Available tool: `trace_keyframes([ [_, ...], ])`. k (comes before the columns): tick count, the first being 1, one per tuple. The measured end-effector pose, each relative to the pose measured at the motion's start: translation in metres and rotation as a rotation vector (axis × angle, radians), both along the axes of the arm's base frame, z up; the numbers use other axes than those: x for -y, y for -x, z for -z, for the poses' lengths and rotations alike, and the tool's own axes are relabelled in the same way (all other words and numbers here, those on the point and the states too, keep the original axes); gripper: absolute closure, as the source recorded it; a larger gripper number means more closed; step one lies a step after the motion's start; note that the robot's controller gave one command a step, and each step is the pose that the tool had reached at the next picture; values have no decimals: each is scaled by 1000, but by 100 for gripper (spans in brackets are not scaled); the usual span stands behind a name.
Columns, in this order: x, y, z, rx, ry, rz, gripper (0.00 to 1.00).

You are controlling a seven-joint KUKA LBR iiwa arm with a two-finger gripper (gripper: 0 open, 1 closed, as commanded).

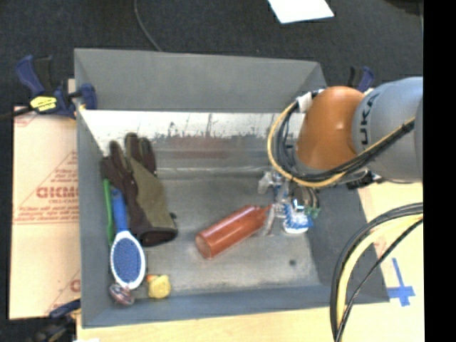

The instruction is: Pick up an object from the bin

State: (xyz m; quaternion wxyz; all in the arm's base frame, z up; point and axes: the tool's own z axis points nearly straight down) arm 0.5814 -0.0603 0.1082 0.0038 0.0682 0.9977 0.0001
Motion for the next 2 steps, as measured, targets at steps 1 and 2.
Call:
trace_keyframes([
  [1,-7,-5,-4,8,-3,285,0],
  [2,-77,3,37,9,0,176,0],
])
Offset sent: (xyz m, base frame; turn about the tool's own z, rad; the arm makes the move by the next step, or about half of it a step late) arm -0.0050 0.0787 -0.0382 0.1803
